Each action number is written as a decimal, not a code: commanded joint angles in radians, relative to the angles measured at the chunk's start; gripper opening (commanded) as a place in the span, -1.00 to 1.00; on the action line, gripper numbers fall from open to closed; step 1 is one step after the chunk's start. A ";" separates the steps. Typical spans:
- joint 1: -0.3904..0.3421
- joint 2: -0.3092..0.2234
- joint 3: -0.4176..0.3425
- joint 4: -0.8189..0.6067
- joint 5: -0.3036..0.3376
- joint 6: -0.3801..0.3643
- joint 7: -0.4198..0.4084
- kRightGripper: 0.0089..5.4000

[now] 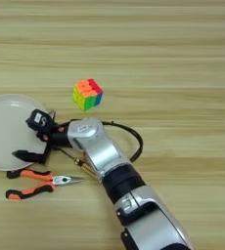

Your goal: Move the objects on the table

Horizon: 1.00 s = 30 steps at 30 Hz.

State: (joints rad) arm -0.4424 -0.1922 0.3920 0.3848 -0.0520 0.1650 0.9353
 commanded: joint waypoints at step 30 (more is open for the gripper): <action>0.019 -0.116 0.092 -0.167 0.005 -0.078 0.199 0.99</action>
State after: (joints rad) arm -0.3909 -0.2827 0.4924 0.2578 -0.0517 0.0869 1.1313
